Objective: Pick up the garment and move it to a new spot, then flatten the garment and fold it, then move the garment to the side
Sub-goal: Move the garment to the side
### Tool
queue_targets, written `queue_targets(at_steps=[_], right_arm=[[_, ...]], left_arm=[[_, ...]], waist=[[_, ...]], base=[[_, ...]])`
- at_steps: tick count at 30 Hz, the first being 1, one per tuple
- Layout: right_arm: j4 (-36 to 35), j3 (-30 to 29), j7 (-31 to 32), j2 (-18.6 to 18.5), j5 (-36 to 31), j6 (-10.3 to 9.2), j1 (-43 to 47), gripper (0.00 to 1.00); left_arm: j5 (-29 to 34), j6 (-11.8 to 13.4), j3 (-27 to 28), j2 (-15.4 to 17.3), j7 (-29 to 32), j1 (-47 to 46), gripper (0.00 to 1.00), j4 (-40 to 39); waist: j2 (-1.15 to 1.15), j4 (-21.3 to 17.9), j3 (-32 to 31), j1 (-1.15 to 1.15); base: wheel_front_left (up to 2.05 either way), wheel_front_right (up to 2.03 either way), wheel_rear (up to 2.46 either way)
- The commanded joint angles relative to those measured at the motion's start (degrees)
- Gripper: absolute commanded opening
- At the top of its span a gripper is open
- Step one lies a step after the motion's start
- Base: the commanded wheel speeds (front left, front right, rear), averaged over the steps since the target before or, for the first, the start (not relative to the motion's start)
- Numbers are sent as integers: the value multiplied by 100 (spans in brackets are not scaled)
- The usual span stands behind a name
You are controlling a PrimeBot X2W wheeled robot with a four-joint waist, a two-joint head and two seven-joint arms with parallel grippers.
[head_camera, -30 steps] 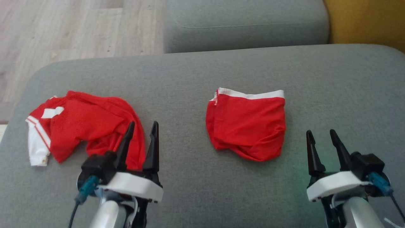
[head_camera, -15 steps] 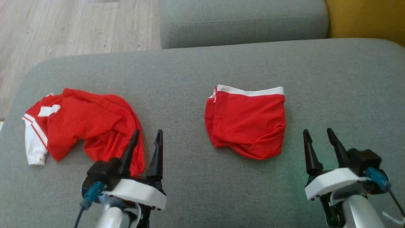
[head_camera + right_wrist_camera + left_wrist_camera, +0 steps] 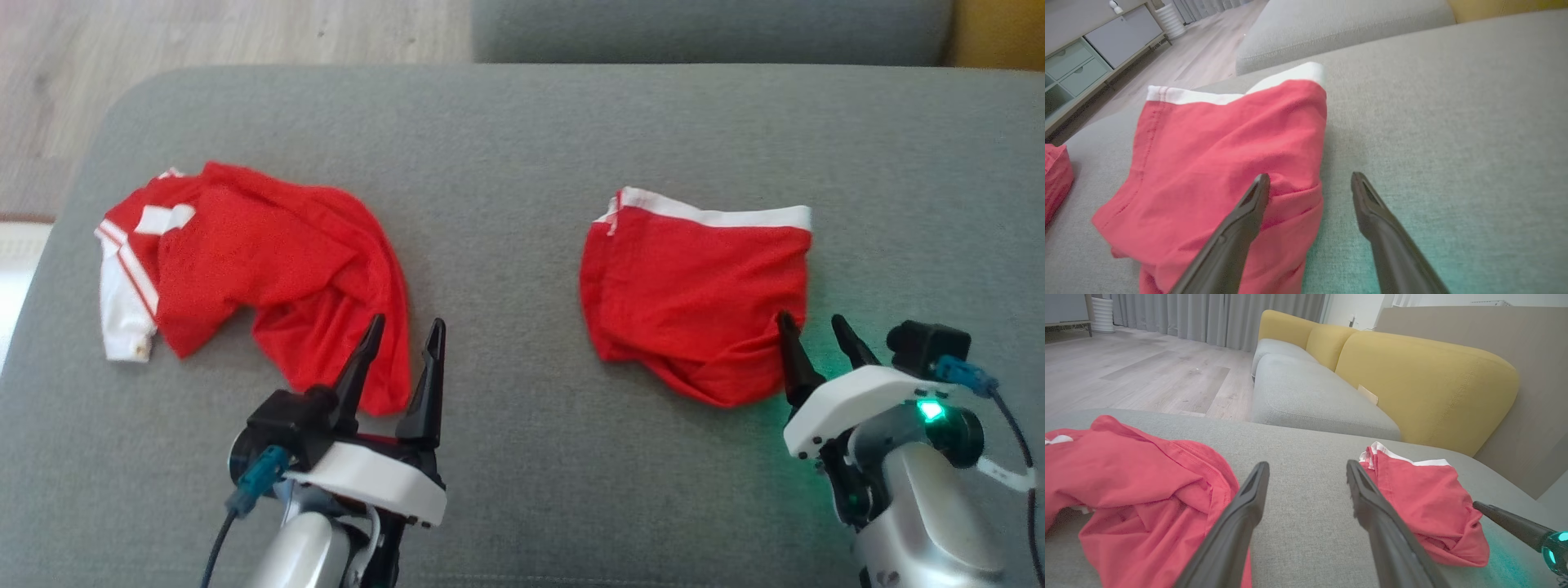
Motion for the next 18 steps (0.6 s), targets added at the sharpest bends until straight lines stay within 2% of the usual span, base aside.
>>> queue_targets(at_steps=[1,7,12,13,14,15,18], right_arm=[[-92,92,1,-11,67,-5,-236,100],[593,75,122,-11,429,-5,-605,100],[1011,225,56,-11,356,-5,-843,100],[1086,274,41,-11,289,-5,-880,89],[1159,324,26,-11,202,-5,-915,34],[1224,369,3,-11,98,-5,-949,0],[1409,566,-135,-77,-376,-5,-1081,0]], left_arm=[[61,-10,169,9,-45,-292,100,-171],[36,-3,132,9,-45,-399,100,-175],[34,11,117,9,-45,-413,100,-177],[35,13,117,9,-45,-411,100,-177],[36,14,118,9,-45,-408,100,-175],[38,16,117,9,-45,-408,100,-172],[48,16,112,9,-45,-405,100,-161]], waist=[[0,85,76,0],[0,255,195,0],[0,284,231,0],[0,279,232,0],[0,270,233,0],[0,257,232,0],[0,150,175,0]], base=[[0,0,0],[0,0,0],[0,0,0],[0,0,0],[0,0,0],[0,0,0],[0,0,0]])
